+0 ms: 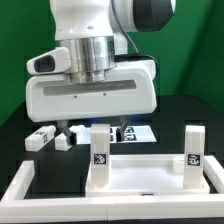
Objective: Assemble desk
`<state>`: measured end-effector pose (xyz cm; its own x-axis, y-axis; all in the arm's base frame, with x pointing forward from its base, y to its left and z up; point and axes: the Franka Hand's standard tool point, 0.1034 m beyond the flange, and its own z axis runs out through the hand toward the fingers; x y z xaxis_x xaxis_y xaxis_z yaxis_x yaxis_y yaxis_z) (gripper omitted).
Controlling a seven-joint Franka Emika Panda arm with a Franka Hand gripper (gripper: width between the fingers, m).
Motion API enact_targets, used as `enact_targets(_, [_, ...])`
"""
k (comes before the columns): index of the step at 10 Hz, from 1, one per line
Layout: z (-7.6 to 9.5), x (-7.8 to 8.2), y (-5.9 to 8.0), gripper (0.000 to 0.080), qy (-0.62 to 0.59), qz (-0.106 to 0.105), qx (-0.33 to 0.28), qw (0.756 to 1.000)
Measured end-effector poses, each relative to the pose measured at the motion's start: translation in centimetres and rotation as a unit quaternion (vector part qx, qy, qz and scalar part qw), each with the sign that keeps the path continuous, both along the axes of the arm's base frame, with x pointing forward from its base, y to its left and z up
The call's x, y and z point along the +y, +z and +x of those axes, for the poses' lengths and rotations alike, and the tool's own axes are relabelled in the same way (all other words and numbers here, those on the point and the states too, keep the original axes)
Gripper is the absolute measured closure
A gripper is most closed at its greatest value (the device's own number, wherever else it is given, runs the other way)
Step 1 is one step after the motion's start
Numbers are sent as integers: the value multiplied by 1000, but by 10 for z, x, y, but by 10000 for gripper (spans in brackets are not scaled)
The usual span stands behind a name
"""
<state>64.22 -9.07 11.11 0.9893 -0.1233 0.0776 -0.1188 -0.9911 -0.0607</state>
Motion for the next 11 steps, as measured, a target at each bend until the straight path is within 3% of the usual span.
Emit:
enact_targets(2, [0,0,0,442,-42,4,2,999])
enact_targets(3, [0,0,0,442,-66,6,3,998])
enact_targets(4, [0,1,0,511,-101,10,5,995])
enact_targets(6, [0,1,0,511,-161,15,8,987])
enact_targets(9, [1,16,-1,511,-323,29,11,946])
enact_targets(11, [2,17,-2,509,-459,54,18,887])
